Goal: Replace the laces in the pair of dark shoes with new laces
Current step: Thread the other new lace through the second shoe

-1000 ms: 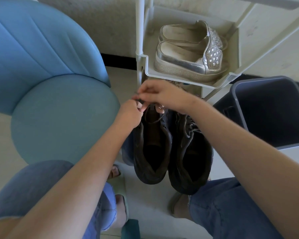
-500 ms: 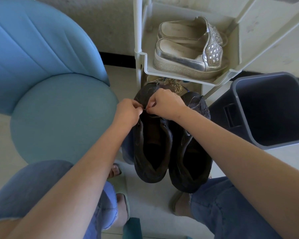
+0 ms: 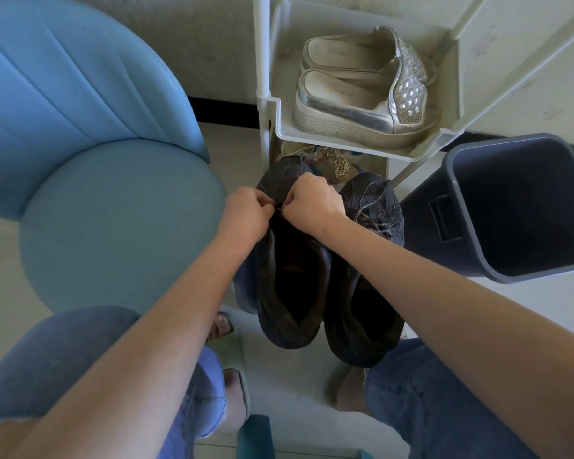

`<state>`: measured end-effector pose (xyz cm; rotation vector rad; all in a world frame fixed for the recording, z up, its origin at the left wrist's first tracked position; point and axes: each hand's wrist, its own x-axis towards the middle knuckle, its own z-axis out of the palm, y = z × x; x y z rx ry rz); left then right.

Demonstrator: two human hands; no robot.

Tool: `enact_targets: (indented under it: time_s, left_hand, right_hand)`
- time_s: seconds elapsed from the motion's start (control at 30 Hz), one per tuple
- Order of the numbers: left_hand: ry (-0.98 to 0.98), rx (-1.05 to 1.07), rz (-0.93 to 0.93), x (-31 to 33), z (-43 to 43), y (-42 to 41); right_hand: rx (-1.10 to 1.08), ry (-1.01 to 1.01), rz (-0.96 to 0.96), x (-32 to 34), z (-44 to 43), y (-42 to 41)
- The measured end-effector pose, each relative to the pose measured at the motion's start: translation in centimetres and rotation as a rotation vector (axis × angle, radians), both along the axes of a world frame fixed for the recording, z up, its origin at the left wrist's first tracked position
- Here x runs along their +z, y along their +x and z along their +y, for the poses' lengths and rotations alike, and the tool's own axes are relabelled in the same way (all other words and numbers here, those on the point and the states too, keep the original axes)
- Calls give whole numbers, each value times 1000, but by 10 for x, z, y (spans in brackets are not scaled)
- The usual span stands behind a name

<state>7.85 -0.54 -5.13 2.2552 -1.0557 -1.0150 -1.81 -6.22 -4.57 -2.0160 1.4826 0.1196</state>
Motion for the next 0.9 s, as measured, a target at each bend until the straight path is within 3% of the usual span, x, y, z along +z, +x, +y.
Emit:
enact_targets:
  time_s: [0.27,0.47,0.6,0.77,0.9]
  left_hand:
    - [3,-33,-24,0,-1,-1]
    - [7,-41,-37,1,0,1]
    - [1,-63,-48,3,0,-3]
    - [-1,-66,-44,2,0,-3]
    - [8,-22,13,2,-1,-2]
  right_hand:
    - [71,-69,17,0,7,0]
    - [-66,-46,-31,-2,13,-2]
    - [-31,-97,-2,-3,16,1]
    - [-146,45,-156,-5,9,-8]
    - [-183,6,-137,-10,15,-5]
